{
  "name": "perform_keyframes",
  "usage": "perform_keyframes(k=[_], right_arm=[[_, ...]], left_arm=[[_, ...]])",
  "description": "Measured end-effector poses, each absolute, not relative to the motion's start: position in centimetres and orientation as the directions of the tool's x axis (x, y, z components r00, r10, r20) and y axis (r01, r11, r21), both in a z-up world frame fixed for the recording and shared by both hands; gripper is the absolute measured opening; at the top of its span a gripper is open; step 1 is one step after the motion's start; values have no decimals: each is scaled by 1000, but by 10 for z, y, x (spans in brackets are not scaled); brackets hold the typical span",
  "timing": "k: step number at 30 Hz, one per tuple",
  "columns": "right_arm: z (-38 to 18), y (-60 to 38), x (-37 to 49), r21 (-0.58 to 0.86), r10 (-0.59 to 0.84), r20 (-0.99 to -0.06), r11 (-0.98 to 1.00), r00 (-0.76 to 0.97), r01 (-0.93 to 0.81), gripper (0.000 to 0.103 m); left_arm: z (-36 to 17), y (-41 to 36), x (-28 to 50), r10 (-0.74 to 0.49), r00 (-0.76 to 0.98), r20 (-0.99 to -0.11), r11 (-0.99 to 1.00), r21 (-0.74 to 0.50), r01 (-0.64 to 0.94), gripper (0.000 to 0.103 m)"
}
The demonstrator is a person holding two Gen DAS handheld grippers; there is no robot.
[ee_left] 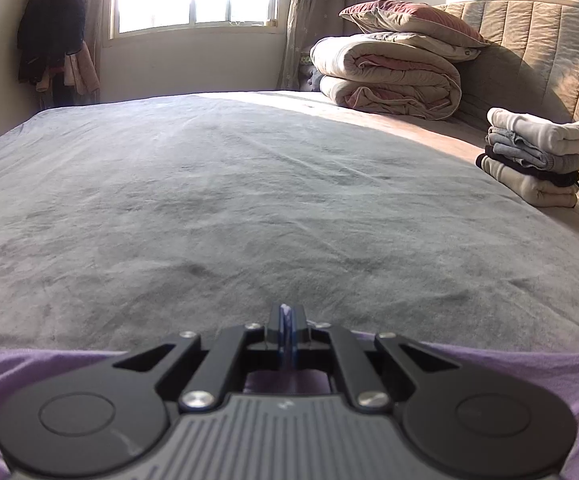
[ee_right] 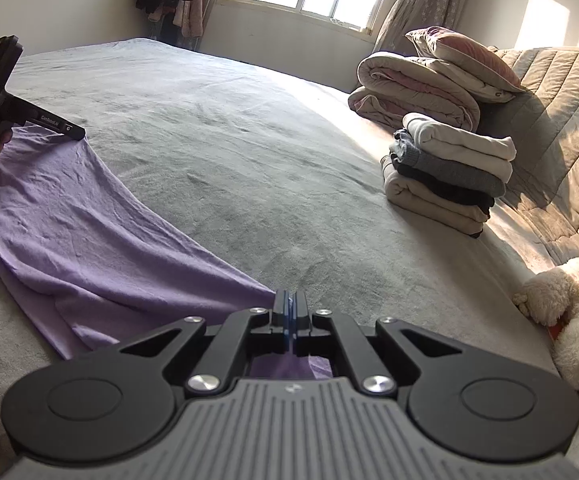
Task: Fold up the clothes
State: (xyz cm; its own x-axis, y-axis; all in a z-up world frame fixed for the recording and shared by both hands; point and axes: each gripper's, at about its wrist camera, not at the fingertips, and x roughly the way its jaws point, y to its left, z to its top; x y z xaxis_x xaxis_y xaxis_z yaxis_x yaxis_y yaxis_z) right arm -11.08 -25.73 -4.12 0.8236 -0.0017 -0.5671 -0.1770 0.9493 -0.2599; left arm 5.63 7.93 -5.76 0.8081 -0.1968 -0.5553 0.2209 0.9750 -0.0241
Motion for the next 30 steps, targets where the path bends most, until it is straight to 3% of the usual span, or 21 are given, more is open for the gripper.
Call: perform_keyframes(k=[6,9,10,12,14,16,21,30], right_arm=[[-55,-271,-92,-183,5,-622,971,783,-152,2],[-50,-279,-92,-125,28,-635,982,772,-139,4],[-48,-281,-92,-106,36,-639,985,769,-134,6],[-38,-297,-97,-57,40,-634,994,772,-99,14],[-28,-318,-105,9,47,-633,999,773,-53,20],[-22,-338,-115,79,64,-632,997,772,-18,35],[-19,-370,-133,201,123,-647,979,753,13,35],[-33,-378,-145,197,180,-693,979,698,-57,35]], left_arm=[[-57,68,54,-154,813,-562,973,55,223,4],[-50,64,54,-159,802,-575,972,49,228,17],[-45,63,52,-171,800,-575,973,31,230,27],[-36,58,47,-198,795,-573,971,-3,240,34],[-26,49,40,-233,786,-573,964,-29,265,37],[-18,34,30,-272,769,-578,951,-38,308,39],[-5,-7,-4,-381,722,-578,905,-72,420,43],[-12,-88,-66,-564,572,-596,787,-177,591,44]])
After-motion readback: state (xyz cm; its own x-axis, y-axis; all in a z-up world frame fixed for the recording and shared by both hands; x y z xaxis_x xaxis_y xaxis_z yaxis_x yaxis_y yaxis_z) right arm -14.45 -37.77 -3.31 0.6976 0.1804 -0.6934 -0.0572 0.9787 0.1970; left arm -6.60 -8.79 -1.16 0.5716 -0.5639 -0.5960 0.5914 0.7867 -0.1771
